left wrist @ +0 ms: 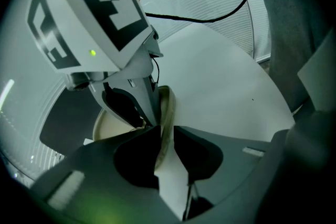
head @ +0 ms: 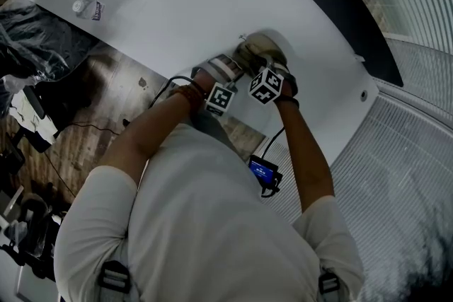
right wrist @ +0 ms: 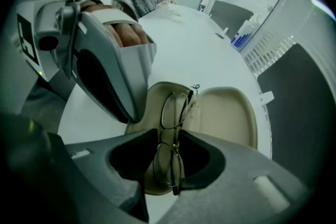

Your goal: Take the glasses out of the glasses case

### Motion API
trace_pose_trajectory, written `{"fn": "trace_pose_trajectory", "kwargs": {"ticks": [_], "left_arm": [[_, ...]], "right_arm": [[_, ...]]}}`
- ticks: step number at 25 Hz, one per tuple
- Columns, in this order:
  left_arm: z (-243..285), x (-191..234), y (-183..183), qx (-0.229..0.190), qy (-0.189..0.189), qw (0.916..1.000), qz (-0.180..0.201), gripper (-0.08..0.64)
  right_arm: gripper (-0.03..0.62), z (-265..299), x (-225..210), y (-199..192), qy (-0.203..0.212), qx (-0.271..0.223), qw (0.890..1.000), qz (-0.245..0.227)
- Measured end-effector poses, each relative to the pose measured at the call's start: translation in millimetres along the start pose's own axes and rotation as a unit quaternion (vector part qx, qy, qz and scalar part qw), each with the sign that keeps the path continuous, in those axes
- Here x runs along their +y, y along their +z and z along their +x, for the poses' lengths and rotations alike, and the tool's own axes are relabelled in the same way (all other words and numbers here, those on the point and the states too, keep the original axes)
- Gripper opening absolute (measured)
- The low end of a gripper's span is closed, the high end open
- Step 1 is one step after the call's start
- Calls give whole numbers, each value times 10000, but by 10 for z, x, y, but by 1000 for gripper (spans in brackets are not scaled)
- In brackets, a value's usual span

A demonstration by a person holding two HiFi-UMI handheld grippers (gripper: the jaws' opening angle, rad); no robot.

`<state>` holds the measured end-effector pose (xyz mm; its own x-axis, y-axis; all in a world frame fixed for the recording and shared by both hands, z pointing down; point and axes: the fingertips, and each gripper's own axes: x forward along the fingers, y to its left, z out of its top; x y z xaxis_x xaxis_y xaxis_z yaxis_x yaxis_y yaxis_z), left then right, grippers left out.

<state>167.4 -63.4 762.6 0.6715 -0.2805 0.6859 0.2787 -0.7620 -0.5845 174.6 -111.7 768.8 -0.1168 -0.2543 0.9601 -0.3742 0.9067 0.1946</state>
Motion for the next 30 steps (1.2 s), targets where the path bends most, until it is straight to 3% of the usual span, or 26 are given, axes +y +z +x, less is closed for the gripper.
{"fn": "trace_pose_trajectory", "kwargs": {"ticks": [1,9,30], "left_arm": [[-4,-5,0,0,-17,10000,-5,75],[5,6,-13,31,-13,10000,70,78],[-39,-82,-65,183,-294,9987,380,78]], "right_arm": [[123,9,17,0,-8,27,10000,-31],[115,2,-7,8,142,29,9995,263],[49,-398,-98,95,-228,-625,9902,1227]]}}
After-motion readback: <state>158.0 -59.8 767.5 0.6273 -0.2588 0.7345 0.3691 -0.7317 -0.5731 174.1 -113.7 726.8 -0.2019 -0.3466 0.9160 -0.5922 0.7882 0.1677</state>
